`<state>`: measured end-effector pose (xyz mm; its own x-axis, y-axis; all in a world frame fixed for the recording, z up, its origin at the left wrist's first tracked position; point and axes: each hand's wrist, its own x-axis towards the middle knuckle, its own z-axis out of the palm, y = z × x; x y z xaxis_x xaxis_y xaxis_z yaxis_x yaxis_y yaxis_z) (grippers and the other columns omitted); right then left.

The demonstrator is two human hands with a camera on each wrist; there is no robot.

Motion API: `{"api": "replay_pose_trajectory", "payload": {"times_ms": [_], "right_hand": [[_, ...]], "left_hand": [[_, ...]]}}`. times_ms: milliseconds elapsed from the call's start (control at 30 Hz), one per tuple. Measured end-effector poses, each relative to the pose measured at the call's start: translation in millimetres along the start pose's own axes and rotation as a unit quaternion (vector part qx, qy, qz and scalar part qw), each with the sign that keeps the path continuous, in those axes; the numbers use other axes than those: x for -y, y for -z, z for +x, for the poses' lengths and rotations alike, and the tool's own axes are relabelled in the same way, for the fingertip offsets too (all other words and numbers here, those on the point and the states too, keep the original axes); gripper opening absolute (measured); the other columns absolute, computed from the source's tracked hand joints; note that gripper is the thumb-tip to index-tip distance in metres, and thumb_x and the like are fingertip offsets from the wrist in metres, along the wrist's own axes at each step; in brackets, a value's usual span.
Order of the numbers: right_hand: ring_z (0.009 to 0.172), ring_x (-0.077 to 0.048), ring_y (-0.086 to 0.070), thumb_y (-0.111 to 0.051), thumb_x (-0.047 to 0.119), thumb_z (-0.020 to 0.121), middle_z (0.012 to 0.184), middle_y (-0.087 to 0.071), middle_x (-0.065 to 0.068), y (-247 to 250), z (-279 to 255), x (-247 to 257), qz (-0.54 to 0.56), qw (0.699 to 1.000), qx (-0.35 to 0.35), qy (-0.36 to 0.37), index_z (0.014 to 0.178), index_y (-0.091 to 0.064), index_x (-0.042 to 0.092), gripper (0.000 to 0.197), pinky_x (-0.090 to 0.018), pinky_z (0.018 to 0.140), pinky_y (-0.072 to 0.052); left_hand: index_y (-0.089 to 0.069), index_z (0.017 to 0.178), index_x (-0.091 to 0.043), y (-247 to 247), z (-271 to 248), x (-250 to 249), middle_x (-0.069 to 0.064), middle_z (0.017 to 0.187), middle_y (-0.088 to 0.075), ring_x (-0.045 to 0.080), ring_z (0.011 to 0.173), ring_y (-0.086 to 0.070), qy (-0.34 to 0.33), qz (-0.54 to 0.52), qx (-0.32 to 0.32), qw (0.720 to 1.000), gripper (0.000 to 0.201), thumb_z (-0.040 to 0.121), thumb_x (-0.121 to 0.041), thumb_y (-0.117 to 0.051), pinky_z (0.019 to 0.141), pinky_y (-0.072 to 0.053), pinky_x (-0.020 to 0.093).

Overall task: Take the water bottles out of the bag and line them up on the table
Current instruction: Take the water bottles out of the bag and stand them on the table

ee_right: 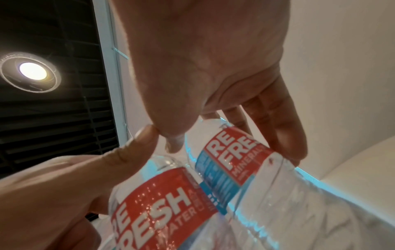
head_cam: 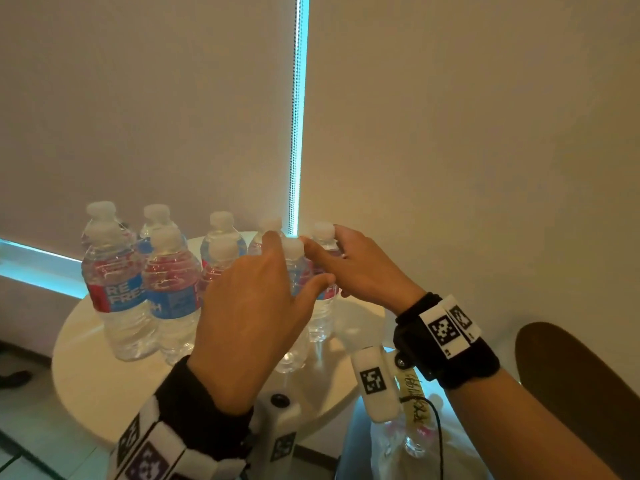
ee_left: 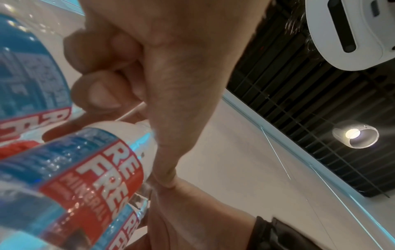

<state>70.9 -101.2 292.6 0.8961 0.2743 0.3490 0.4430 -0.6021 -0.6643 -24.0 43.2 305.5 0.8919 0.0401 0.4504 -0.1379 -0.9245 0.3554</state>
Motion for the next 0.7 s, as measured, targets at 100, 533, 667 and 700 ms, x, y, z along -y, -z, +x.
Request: {"api": "replay_pose_trajectory", "payload": {"times_ms": [100,533,667,700], "right_hand": [[0.088,-0.017,-0.070,-0.045,0.069,0.093,0.106,-0.073,0.001,5.7,-9.3,1.8,0.014,0.999,-0.006,-0.036,0.121,-0.061,0.019,0.060,-0.037,0.074,-0.059],[0.078,-0.013,-0.070,-0.074,0.027,0.090,0.095,-0.071,0.006,24.8,-188.7,-153.9,0.024,0.945,-0.126,-0.302,0.093,-0.067,0.021,0.010,-0.039,0.071,-0.064],[0.079,-0.001,-0.065,-0.075,0.024,0.089,0.085,-0.070,0.011,-13.6,-241.8,-219.7,-0.042,0.919,-0.015,-0.391,0.084,-0.068,0.021,0.009,-0.010,0.072,-0.051],[0.076,-0.001,-0.063,-0.073,0.022,0.088,0.083,-0.071,0.008,-22.3,-251.5,-233.5,-0.044,0.913,0.007,-0.406,0.082,-0.069,0.019,0.008,-0.012,0.073,-0.052]], "left_hand": [[-0.031,0.151,-0.020,1.8,-7.0,0.1,0.006,0.134,-0.067,0.027,0.111,-0.069,-0.001,-0.038,-0.017,0.999,0.093,0.078,-0.074,-0.049,0.088,-0.057,0.040],[-0.066,0.090,-0.035,-139.8,-112.2,-35.7,-0.016,0.080,-0.072,0.004,0.058,-0.062,-0.333,-0.257,0.082,0.904,0.017,0.096,-0.047,-0.055,0.052,-0.050,0.005],[-0.062,0.101,-0.052,-239.6,-148.3,-55.1,0.000,0.105,-0.074,0.004,0.074,-0.068,-0.153,-0.360,0.267,0.880,0.012,0.090,-0.050,-0.061,0.068,-0.049,0.000],[-0.058,0.103,-0.064,-265.6,-154.3,-57.1,0.000,0.105,-0.072,0.002,0.076,-0.068,-0.121,-0.360,0.287,0.879,0.028,0.086,-0.043,-0.065,0.069,-0.054,0.006]]}}
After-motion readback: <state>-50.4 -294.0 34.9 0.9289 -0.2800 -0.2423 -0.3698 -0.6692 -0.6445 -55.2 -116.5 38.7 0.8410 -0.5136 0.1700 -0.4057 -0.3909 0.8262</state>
